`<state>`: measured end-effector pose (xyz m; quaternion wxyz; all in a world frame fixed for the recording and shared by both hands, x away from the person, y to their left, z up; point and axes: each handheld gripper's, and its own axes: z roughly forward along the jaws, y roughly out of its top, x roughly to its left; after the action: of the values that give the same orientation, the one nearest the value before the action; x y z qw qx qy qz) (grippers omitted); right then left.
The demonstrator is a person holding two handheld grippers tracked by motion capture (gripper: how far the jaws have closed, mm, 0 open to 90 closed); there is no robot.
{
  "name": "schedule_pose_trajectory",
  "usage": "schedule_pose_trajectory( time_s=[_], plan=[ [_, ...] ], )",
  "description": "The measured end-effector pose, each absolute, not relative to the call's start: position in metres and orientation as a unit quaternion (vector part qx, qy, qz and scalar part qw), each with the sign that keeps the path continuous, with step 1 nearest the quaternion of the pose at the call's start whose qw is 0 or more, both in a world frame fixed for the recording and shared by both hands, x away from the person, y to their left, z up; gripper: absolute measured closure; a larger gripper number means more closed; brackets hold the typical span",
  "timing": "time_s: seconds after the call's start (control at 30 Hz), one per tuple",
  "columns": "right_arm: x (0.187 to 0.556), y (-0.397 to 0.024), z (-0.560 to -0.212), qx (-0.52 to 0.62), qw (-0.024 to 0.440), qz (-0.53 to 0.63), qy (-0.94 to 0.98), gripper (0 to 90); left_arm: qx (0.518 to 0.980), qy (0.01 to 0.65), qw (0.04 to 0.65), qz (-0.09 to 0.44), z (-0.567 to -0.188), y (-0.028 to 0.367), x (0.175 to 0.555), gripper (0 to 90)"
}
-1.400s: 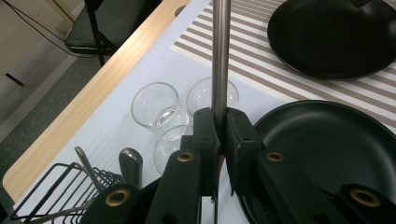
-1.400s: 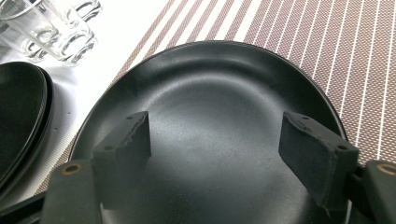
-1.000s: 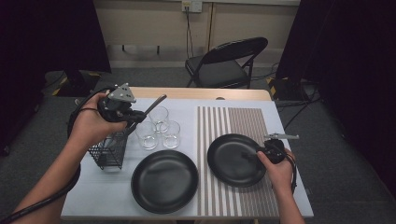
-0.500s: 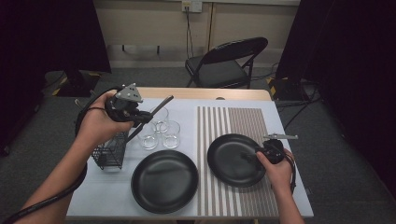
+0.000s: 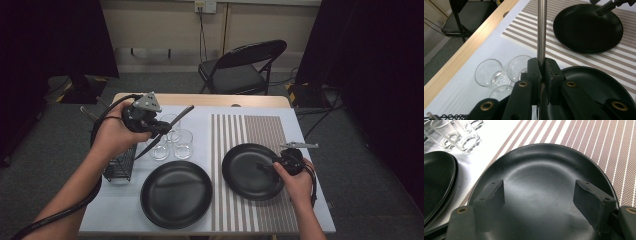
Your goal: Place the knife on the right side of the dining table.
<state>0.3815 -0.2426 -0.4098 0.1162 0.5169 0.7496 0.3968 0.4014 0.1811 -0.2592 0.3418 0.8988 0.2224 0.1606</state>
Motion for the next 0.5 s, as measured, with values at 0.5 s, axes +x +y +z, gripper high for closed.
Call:
schedule_pose_trajectory(
  time_s=[0.5],
  plan=[
    [0.383, -0.229, -0.407, 0.499, 0.103, 0.393, 0.765, 24.3, 0.901, 0.214, 0.348, 0.147, -0.272, 0.166, 0.404, 83.3]
  ],
)
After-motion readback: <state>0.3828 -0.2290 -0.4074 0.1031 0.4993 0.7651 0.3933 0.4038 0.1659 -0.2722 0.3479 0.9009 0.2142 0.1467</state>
